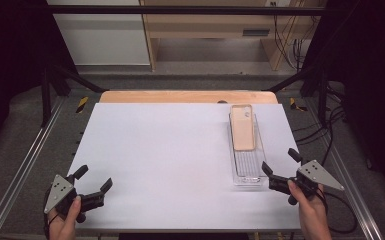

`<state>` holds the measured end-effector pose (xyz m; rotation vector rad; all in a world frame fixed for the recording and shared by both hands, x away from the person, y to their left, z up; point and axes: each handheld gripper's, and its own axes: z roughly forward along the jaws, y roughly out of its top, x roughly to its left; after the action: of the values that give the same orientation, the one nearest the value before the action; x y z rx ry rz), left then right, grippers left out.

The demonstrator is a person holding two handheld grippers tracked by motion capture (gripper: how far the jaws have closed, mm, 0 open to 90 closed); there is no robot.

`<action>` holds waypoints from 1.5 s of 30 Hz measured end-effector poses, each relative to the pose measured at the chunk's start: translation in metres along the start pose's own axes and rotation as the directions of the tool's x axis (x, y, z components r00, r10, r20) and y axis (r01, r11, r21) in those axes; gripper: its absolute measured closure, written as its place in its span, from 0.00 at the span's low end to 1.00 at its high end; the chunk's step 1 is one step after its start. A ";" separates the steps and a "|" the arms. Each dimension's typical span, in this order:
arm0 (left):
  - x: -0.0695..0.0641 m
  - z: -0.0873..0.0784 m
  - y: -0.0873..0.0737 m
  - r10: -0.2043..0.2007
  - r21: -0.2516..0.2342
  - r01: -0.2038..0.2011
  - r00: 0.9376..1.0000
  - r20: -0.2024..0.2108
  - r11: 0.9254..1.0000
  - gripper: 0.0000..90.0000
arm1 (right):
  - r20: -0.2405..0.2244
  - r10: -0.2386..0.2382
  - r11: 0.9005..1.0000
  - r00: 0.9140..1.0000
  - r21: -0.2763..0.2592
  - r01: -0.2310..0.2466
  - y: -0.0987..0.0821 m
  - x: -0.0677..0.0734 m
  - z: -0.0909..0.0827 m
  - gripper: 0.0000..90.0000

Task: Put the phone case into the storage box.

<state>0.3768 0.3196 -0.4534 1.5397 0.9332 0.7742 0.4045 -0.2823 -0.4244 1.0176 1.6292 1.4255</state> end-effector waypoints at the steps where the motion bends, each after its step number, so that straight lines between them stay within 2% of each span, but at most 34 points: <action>1: -0.001 0.000 0.000 0.000 -0.002 0.000 1.000 0.002 1.000 0.04 | -0.002 0.001 1.000 1.000 0.002 -0.001 -0.001 0.000 0.000 0.03; 19: -0.003 0.001 0.000 0.018 -0.007 -0.017 1.000 0.023 1.000 0.04 | -0.030 -0.012 1.000 0.999 0.001 0.012 -0.017 0.010 0.004 0.03; 45: -0.005 0.002 0.001 0.036 -0.006 -0.036 0.998 0.044 0.999 0.04 | -0.070 -0.016 1.000 0.997 0.013 0.017 -0.030 0.027 0.019 0.03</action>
<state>0.3762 0.3137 -0.4532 1.5667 0.8724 0.7648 0.4074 -0.2525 -0.4567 0.9694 1.6959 1.4551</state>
